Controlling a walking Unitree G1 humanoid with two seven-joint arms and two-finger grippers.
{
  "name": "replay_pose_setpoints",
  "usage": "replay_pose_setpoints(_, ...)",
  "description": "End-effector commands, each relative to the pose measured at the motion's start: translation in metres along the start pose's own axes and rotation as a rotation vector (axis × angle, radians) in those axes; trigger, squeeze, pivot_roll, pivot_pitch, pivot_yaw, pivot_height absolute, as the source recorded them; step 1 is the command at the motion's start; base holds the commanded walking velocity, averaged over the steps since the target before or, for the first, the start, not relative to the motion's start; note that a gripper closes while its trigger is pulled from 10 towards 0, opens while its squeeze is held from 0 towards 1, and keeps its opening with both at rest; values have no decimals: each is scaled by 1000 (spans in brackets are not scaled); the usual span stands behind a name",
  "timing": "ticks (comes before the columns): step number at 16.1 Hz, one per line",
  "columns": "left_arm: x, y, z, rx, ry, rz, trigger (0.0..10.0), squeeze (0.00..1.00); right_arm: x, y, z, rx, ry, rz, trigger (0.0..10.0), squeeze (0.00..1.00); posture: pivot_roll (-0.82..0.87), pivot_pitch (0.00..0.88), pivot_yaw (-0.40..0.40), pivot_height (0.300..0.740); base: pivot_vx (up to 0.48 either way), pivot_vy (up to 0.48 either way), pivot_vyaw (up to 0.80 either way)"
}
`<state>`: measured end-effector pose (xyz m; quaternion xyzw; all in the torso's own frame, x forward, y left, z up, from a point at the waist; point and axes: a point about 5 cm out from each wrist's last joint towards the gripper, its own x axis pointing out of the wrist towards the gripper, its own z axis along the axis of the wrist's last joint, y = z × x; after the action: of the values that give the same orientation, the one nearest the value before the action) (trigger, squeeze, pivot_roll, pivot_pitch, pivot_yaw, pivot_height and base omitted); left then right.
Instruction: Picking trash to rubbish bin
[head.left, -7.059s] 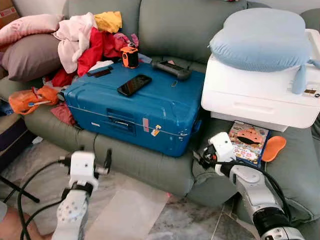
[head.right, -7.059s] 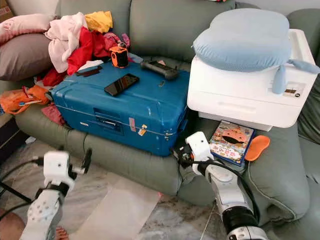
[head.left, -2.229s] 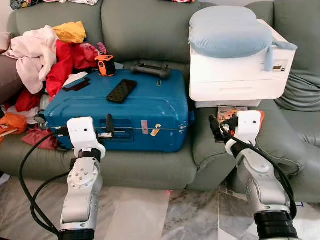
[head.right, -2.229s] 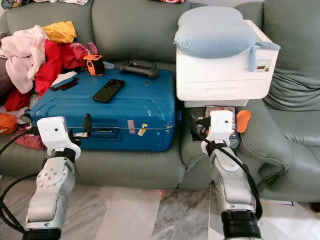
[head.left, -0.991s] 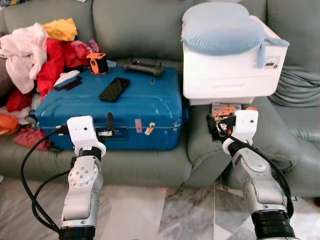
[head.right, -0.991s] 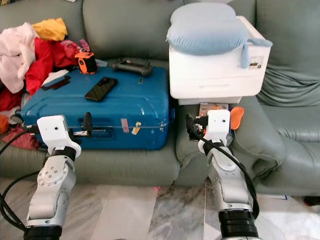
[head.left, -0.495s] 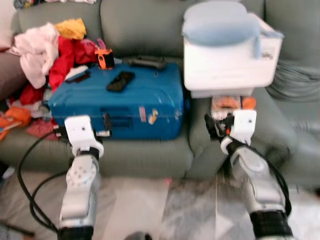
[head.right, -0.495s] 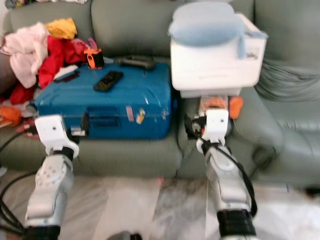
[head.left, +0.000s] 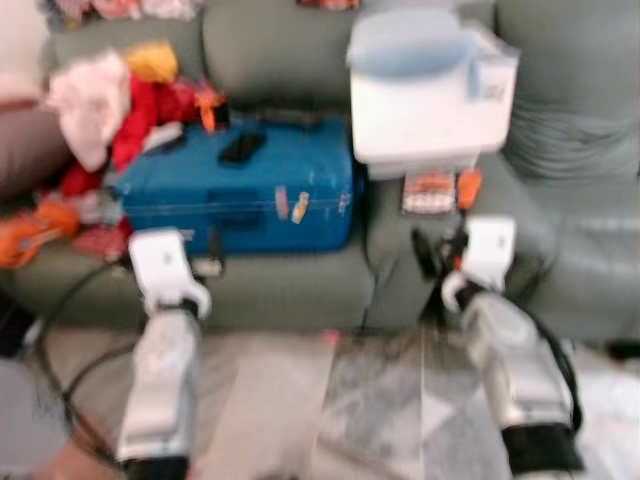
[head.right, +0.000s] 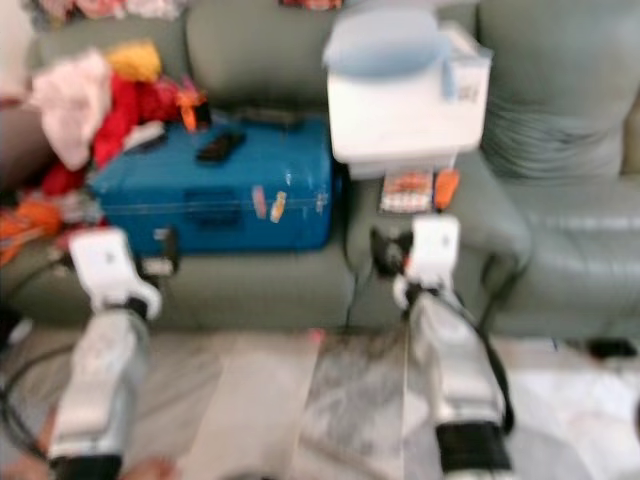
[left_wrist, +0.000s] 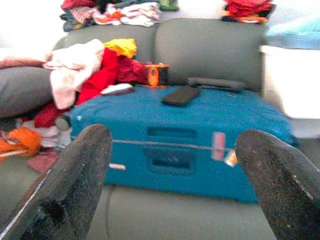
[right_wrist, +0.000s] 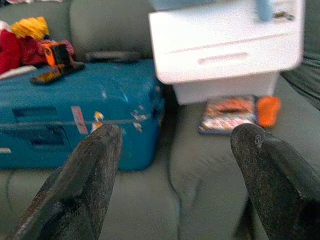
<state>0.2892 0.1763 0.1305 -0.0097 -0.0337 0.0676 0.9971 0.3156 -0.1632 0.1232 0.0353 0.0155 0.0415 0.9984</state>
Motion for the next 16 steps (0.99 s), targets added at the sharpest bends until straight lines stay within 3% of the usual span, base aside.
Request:
replay_pose_setpoints(1, 3, 3, 3, 18, -10, 11, 10000, 0, 2, 3, 4, 7, -16, 13, 10000, 0, -34, 0, 43, 740, -270, 0, 0)
replay_pose_setpoints(16, 4, 3, 3, 29, -15, 5, 10000, 0, 1, 3, 3, 13, -13, 3, 10000, 0, -38, 4, 48, 740, -264, 0, 0)
